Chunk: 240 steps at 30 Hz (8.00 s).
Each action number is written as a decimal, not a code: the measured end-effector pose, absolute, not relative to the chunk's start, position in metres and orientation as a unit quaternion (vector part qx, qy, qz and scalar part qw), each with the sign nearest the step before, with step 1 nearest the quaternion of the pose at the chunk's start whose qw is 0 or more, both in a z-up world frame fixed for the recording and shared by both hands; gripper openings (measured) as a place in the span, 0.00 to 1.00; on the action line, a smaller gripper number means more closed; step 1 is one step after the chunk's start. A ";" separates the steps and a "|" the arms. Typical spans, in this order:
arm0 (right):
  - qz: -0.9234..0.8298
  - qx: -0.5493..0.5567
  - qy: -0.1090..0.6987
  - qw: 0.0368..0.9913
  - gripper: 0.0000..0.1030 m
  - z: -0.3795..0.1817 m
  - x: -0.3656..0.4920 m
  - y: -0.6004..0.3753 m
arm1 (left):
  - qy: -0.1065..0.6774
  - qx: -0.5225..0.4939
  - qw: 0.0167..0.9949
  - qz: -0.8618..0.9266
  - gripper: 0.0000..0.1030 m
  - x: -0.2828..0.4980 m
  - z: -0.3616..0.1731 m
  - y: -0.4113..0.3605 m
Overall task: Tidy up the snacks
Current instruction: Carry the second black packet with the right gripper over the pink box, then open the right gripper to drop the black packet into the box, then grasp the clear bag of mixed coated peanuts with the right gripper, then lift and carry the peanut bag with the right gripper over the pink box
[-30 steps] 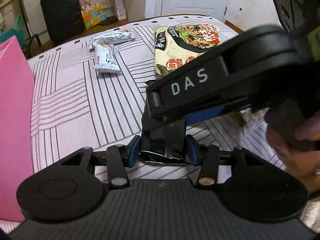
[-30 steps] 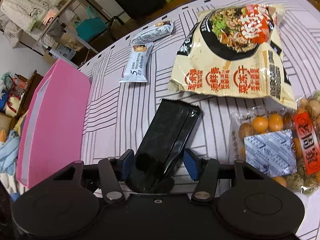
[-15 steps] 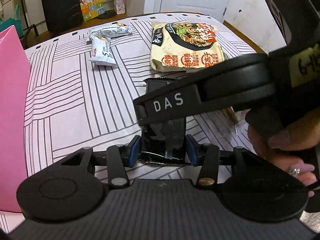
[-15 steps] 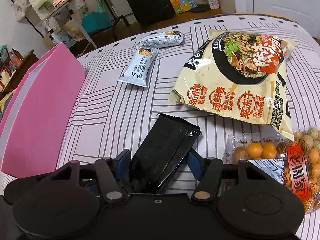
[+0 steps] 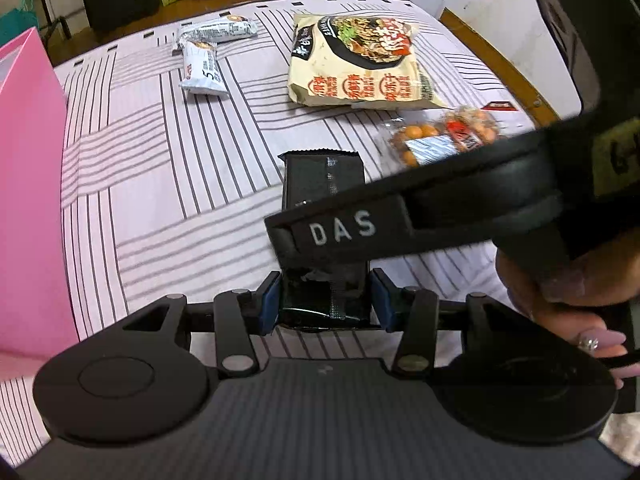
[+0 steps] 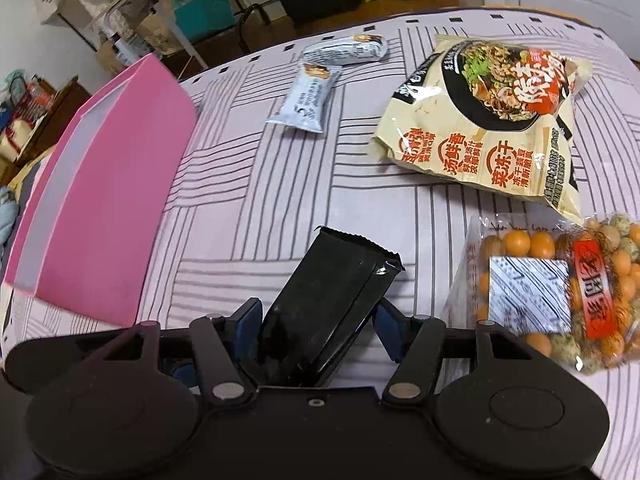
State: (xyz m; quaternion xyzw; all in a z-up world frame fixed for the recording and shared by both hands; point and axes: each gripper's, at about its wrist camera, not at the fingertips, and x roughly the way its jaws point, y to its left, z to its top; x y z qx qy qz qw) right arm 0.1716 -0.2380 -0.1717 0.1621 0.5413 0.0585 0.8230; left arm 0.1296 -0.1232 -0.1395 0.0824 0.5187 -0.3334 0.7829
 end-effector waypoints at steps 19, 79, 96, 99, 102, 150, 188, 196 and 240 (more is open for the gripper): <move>0.153 0.118 0.468 0.863 0.53 -0.078 0.104 -0.160 | 0.474 0.073 0.823 -0.305 0.44 0.065 -0.058 -0.026; 0.134 0.063 0.428 0.891 0.47 -0.012 0.156 -0.149 | 0.446 0.071 0.876 -0.171 0.47 0.132 -0.017 0.090; 0.088 0.159 0.383 0.906 0.66 -0.005 0.089 -0.257 | 0.432 0.107 0.858 -0.256 0.55 0.092 0.004 -0.008; 0.054 0.173 0.392 0.902 0.72 -0.017 0.091 -0.281 | 0.437 0.107 0.851 -0.272 0.55 0.095 -0.003 -0.030; 0.016 0.189 0.403 0.895 0.75 -0.036 0.092 -0.305 | 0.446 0.100 0.843 -0.285 0.56 0.101 -0.013 -0.049; -0.168 0.340 0.484 0.789 0.61 -0.187 0.113 -0.403 | 0.573 -0.040 0.709 -0.410 0.39 0.175 -0.173 -0.223; -0.098 0.303 0.522 0.791 0.70 -0.166 0.098 -0.372 | 0.561 0.034 0.720 -0.408 0.40 0.137 -0.130 -0.228; -0.054 0.295 0.508 0.808 0.69 -0.149 0.092 -0.348 | 0.562 0.045 0.729 -0.387 0.40 0.128 -0.105 -0.200; 0.165 0.161 0.431 0.872 0.54 -0.028 0.145 -0.116 | 0.454 -0.051 0.849 -0.266 0.42 0.121 -0.010 0.066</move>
